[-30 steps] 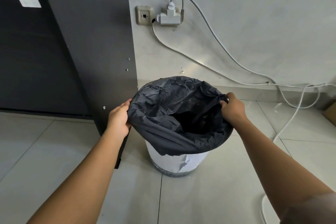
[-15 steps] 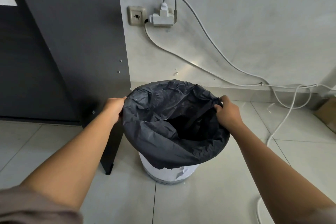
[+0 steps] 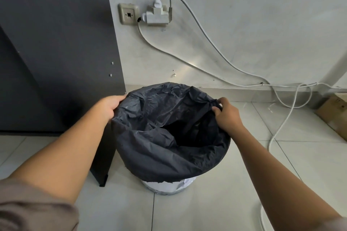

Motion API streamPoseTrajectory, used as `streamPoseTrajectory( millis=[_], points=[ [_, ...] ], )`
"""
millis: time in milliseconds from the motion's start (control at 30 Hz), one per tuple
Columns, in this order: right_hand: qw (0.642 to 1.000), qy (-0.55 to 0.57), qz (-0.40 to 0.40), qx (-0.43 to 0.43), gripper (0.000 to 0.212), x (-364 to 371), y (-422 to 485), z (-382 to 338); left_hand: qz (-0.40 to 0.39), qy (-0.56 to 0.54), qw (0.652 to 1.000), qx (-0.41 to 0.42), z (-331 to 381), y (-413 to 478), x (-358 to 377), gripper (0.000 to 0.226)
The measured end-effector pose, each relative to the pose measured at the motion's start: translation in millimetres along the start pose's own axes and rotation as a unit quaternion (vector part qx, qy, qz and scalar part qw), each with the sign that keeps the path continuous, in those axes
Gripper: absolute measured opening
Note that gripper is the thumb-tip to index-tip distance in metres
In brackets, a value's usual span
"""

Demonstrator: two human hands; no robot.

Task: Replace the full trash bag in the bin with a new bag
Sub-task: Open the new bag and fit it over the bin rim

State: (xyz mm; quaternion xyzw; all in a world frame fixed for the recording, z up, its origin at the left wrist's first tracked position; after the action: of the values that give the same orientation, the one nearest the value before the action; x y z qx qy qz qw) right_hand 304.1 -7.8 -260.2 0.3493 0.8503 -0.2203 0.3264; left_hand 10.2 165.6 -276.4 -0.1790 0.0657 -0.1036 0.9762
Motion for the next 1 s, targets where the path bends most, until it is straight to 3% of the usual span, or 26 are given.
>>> streamPoseTrajectory(
  millis=[300, 467, 567, 667, 800, 900, 1000],
  points=[
    [0.986, 0.135, -0.055, 0.083, 0.038, 7.7, 12.4, 5.4, 0.003, 0.164, 0.985, -0.045, -17.3, 0.1, -15.5, 0.040],
    [0.880, 0.352, -0.190, 0.255, 0.036, 14.5, 9.1, 23.3, -0.008, 0.009, 0.999, -0.043, -26.8, -8.7, -18.0, 0.040],
    [0.864, 0.355, -0.217, 0.283, 0.026, 21.0, 3.3, 28.9, 0.055, 0.032, 0.998, -0.014, -29.0, -13.5, -18.5, 0.046],
    [0.880, 0.363, -0.149, 0.270, 0.025, 17.2, 2.3, 33.7, 0.101, -0.040, 0.994, -0.023, -39.7, -21.4, -25.6, 0.043],
    [0.951, 0.265, -0.009, 0.158, 0.039, -1.8, -11.4, 35.9, 0.170, -0.093, 0.981, 0.017, -59.3, -45.8, -30.4, 0.049],
    [0.965, 0.236, 0.006, 0.113, 0.045, -2.4, -29.4, 33.0, 0.259, -0.066, 0.958, 0.099, -64.0, -94.4, -20.5, 0.041],
    [0.967, 0.222, 0.025, 0.126, 0.045, 5.4, -36.1, 34.3, 0.254, -0.042, 0.952, 0.164, -64.1, -142.2, 2.8, 0.041]
  ],
)
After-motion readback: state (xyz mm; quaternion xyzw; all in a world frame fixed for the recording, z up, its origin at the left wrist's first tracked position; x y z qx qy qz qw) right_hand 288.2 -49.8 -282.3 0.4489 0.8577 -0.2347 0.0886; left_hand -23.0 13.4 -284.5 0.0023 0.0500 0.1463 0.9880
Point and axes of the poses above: each hand's wrist, its own y-axis towards the middle knuckle, its own x-axis out of the palm, z = x × y, the point moved 4 cm from there along y, towards the middle knuckle, and after that the axes turned 13 degrees about x, right-handed, at the moved point
